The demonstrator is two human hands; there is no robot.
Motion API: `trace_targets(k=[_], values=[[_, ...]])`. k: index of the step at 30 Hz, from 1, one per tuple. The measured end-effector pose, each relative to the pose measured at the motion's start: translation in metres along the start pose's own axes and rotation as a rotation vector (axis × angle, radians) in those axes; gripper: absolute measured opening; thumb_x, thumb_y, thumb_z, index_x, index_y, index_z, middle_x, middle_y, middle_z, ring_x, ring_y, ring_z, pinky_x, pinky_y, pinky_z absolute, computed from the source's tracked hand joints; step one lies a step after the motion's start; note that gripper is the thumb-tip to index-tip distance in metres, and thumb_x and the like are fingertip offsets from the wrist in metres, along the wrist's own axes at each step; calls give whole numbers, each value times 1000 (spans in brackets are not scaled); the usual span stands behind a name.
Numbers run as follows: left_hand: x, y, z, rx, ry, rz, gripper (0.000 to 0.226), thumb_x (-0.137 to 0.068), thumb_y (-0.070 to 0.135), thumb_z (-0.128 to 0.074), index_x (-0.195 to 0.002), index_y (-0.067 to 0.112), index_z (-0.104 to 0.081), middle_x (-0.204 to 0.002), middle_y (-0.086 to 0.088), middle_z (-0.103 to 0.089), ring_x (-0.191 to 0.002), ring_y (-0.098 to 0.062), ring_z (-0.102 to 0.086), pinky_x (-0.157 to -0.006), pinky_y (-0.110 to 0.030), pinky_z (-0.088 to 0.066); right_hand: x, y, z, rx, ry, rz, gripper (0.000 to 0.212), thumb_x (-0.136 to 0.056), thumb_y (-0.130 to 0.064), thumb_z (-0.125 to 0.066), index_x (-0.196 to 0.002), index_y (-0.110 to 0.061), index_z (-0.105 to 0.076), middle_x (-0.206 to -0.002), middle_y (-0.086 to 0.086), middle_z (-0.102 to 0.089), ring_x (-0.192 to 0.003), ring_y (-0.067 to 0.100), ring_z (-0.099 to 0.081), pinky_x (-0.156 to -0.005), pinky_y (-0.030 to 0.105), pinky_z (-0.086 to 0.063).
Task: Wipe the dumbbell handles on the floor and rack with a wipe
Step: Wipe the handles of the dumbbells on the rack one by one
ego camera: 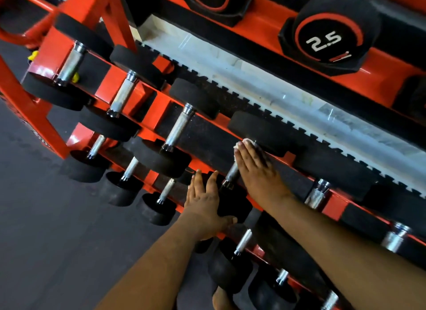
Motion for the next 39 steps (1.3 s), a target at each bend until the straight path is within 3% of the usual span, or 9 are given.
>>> trace_targets(k=[5, 9, 13, 16, 19, 25, 29, 33, 39], values=[[-3, -2, -2, 11, 27, -4, 125, -78, 54, -80, -160, 29, 11, -164, -15, 29, -153, -33, 21, -124, -44, 3, 3, -22, 1, 34, -18, 349, 59, -91, -13, -26, -137, -10, -61, -143, 9, -58, -140, 29, -47, -119, 50, -29], [-3, -3, -4, 36, 30, -23, 125, -78, 53, -81, -159, 30, 11, -163, -14, 31, -153, -33, 24, -125, -47, 5, -7, 4, 9, 13, -53, 147, 65, -92, -3, -22, -155, -8, -34, -163, 12, -30, -153, 29, -21, -125, 46, -16], [-4, -4, -4, 27, 33, -21, 126, -78, 54, -80, -160, 28, 12, -162, -14, 33, -152, -32, 26, -126, -47, 7, 0, -27, 5, -79, -50, 301, 55, -88, -11, -32, -133, -11, -64, -141, 5, -61, -138, 25, -49, -120, 39, -27], [-4, -4, -6, 38, 34, -28, 125, -78, 54, -80, -160, 28, 11, -162, -15, 33, -152, -32, 27, -126, -47, 6, 22, -29, -1, -157, -149, 466, 53, -89, -14, -38, -137, -10, -60, -144, 6, -58, -138, 21, -48, -115, 39, -41], [-5, -3, -7, 39, 38, -33, 126, -77, 55, -80, -160, 28, 12, -162, -16, 32, -152, -32, 27, -126, -46, 8, 32, -10, 12, -193, -115, 454, 52, -91, -12, -38, -137, -15, -61, -148, 6, -53, -136, 20, -50, -107, 39, -49], [-3, -3, -5, 44, 31, -42, 125, -79, 54, -79, -159, 29, 13, -161, -14, 35, -151, -32, 28, -125, -47, 8, -1, 3, 13, -88, -37, -13, 73, -79, 6, -47, -151, -6, -41, -160, 12, -36, -149, 29, -29, -118, 40, -25], [-3, -3, -6, 44, 18, -40, 123, -80, 53, -78, -159, 27, 12, -161, -14, 36, -151, -32, 29, -126, -48, 6, 12, -23, 5, -8, -101, 114, 63, -95, -13, -40, -157, -11, -30, -164, 7, -29, -153, 27, -20, -125, 46, -14], [-2, -2, -5, 43, 10, -49, 122, -81, 52, -78, -160, 27, 11, -161, -15, 35, -151, -33, 29, -126, -48, 6, -8, -4, 12, 151, -114, 17, 62, -98, -15, -20, -160, -6, -16, -166, 12, -20, -155, 28, -12, -127, 45, -4], [-3, -1, -5, 31, -2, -50, 123, -81, 54, -77, -159, 24, 12, -160, -19, 34, -151, -35, 28, -126, -49, 6, 8, -23, 20, -460, -102, 125, 44, -89, -11, -42, -122, -3, -70, -133, 11, -65, -129, 25, -58, -119, 20, -23]])
Point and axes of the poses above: each hand's wrist, its own x-axis away from the middle knuckle, its own z-axis out of the back of the hand, y = z × x, the point moved 6 cm from there along -x, towards the middle knuckle
